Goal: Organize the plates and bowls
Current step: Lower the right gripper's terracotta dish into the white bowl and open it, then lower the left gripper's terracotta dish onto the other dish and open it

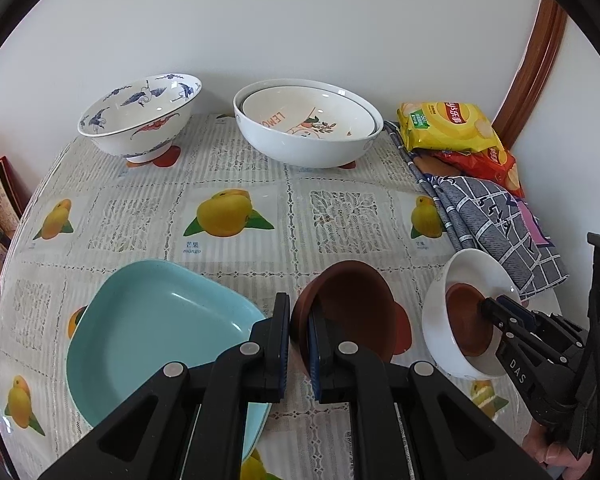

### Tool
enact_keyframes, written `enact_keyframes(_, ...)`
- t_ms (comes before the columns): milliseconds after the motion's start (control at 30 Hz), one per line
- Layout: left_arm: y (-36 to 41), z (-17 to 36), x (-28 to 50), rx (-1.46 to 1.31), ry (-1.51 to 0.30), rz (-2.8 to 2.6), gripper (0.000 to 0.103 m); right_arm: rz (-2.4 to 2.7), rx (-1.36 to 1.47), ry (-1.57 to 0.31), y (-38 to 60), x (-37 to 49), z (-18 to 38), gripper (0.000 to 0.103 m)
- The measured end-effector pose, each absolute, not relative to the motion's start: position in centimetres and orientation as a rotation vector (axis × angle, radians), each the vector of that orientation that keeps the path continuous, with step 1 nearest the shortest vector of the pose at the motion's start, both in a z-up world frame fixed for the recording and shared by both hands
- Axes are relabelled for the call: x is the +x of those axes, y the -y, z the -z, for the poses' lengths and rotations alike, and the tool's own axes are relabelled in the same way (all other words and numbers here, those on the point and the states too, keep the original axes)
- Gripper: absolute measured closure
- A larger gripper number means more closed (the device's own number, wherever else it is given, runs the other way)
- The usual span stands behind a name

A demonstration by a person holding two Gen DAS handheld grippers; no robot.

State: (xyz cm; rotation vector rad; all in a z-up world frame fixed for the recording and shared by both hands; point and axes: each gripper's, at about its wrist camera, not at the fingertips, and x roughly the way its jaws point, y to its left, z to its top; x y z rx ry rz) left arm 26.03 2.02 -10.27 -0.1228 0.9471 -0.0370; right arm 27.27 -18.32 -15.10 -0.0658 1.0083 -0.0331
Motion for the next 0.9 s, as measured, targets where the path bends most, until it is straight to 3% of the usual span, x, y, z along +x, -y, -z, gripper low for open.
enact_keyframes(200,-0.4,9.1,25.5,-0.128,-0.925,0.070,0.094,0.031,-0.035,-0.930,19.6,25.3,11.9,0.080)
enact_keyframes(300,1.0,8.5,25.1,-0.114,-0.916,0.082,0.094,0.045,-0.032,-0.887,20.7,24.2,10.4,0.070)
enact_keyframes(900,6.7,8.1,24.4,-0.096,-0.921,0.127,0.094,0.154,0.045,-0.866,28.9,18.9,9.6,0.069)
